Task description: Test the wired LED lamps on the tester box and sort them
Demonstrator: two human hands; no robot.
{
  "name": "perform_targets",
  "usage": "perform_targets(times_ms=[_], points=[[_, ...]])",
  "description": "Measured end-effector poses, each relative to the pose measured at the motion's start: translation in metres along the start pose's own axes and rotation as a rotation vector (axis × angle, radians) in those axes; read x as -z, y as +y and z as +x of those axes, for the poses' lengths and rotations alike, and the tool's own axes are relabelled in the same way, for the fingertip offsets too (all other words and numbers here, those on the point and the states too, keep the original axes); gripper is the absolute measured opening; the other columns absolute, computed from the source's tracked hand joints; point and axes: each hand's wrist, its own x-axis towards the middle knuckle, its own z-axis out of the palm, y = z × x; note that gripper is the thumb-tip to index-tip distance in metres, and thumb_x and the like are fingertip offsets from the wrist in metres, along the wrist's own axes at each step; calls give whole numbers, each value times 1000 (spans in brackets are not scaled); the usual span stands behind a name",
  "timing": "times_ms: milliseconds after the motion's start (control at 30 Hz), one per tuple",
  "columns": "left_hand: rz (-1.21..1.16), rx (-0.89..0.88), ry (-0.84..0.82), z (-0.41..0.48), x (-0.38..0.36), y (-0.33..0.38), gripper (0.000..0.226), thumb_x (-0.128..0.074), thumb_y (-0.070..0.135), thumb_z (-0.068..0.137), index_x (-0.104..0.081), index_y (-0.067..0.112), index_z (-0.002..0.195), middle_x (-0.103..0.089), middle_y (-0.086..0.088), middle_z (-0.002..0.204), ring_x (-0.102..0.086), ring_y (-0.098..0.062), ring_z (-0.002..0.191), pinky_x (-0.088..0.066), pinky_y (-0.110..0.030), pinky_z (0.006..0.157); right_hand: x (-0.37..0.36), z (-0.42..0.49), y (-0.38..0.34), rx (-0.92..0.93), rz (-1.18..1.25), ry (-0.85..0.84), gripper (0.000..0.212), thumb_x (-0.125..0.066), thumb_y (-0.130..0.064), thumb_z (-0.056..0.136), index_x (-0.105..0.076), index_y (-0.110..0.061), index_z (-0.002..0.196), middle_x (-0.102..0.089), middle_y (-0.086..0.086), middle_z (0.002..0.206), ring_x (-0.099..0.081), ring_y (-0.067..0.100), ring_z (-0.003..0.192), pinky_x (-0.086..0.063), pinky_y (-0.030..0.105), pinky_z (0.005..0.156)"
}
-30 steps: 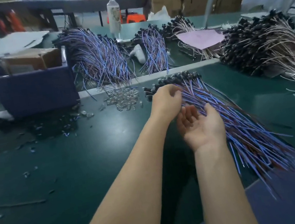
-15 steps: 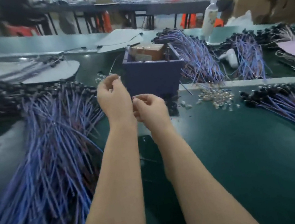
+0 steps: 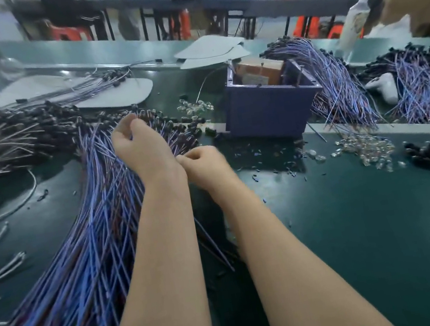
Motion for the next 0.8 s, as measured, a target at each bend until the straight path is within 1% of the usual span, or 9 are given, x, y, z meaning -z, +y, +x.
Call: perform_targets(times_ms=[100, 233, 300, 367, 433, 500, 567, 700, 800], points=[[-19, 17, 4, 3, 1, 0, 24, -38, 4, 92, -50, 23, 84, -50, -5, 98, -46, -15, 84, -39, -28, 79, 11, 4, 5, -96, 90, -31, 27, -52, -18, 91, -65, -13, 69, -66, 9, 80, -59, 21, 78, -52, 41, 82], [-42, 28, 4, 3, 1, 0, 24, -38, 2, 91, -51, 21, 85, -49, -3, 92, -45, -9, 71, -41, -26, 76, 2, 8, 2, 32, -42, 103, 29, -47, -20, 93, -64, -20, 117, -66, 7, 110, -59, 24, 104, -44, 27, 85], [-53, 22, 1, 2, -1, 0, 23, -38, 2, 90, -51, 20, 87, -49, -2, 88, -44, -9, 68, -41, -26, 74, -7, 12, -2, 78, -135, 31, 39, -43, -20, 94, -54, -28, 130, -56, 10, 126, -50, 30, 116, -42, 33, 98], [-46, 21, -1, 0, -3, -1, 22, -38, 2, 90, -52, 19, 88, -49, -1, 86, -45, -10, 68, -41, -26, 73, -15, 16, -7, 49, -295, -63, 33, -42, -23, 96, -56, -24, 126, -47, 13, 133, -41, 36, 121, -39, 41, 102], [-51, 25, -17, -2, -6, -4, 21, -39, 3, 90, -52, 19, 89, -50, -3, 90, -46, -11, 73, -40, -26, 74, -17, 17, -12, -3, -350, -56, 20, -43, -21, 95, -61, -13, 92, -50, 17, 121, -45, 38, 109, -41, 36, 88], [-48, 24, -31, -4, -8, -7, 21, -39, 3, 89, -52, 20, 90, -51, -3, 95, -48, -11, 78, -41, -25, 75, -14, 15, -9, -26, -197, -17, 33, -45, -13, 92, -42, -13, 59, -50, 17, 91, -38, 32, 83, -32, 32, 70], [-45, 14, -39, -5, -10, -9, 20, -39, 4, 90, -53, 19, 93, -52, -2, 97, -49, -10, 79, -43, -25, 78, -12, 11, -4, -47, 68, 14, 32, -46, -5, 88, -42, -4, 56, -43, 13, 72, -32, 23, 75, -28, 33, 63], [-31, -19, -42, -4, -13, -12, 19, -40, 5, 90, -53, 17, 95, -52, 0, 89, -48, -6, 67, -42, -20, 66, -4, 9, -5, -169, 692, 177, 18, -55, -4, 88, -62, 6, 101, -60, 18, 89, -53, 26, 79, -45, 38, 75], [33, -49, -99, -4, -14, -17, 16, -43, 4, 90, -54, 12, 97, -55, 1, 87, -50, -7, 72, -41, -15, 64, 7, 8, -3, -120, 732, 103, 18, -59, -4, 89, -56, 1, 106, -60, 18, 97, -54, 24, 83, -46, 36, 76]])
